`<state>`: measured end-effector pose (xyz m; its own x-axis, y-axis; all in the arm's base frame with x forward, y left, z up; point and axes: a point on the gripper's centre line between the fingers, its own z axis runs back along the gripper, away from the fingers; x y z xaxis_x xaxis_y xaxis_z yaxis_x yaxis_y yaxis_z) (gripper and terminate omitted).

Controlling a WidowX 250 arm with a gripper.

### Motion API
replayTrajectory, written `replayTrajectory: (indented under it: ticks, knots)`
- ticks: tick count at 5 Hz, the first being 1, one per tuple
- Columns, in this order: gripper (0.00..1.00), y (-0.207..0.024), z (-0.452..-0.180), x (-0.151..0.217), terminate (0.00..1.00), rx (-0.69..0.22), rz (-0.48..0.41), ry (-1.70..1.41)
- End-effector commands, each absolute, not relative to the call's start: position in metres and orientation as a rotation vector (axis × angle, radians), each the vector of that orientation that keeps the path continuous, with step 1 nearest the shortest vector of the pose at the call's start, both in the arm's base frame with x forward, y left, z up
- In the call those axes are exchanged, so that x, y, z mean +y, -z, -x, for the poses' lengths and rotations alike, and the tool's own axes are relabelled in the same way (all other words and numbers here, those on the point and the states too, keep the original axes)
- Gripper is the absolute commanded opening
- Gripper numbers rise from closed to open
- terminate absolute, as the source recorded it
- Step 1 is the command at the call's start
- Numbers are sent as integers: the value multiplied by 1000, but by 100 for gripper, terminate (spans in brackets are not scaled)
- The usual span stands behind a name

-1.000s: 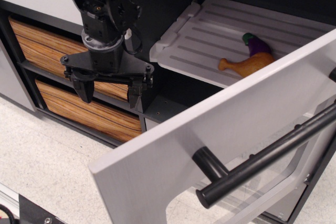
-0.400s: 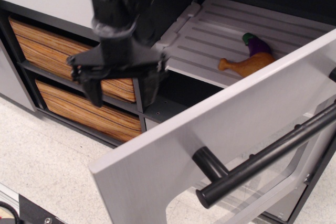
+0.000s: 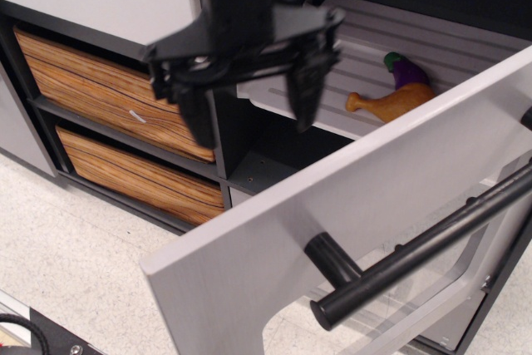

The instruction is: Close oven

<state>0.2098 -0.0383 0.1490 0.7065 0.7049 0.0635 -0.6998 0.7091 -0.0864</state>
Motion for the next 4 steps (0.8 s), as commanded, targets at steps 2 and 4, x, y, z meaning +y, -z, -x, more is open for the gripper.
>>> replayTrajectory:
  ticks: [2,4]
  knots:
    - [100,-225,-192,-96,0,12,223,-893]
    - [100,-206,-185,-121,0,96,237,-943]
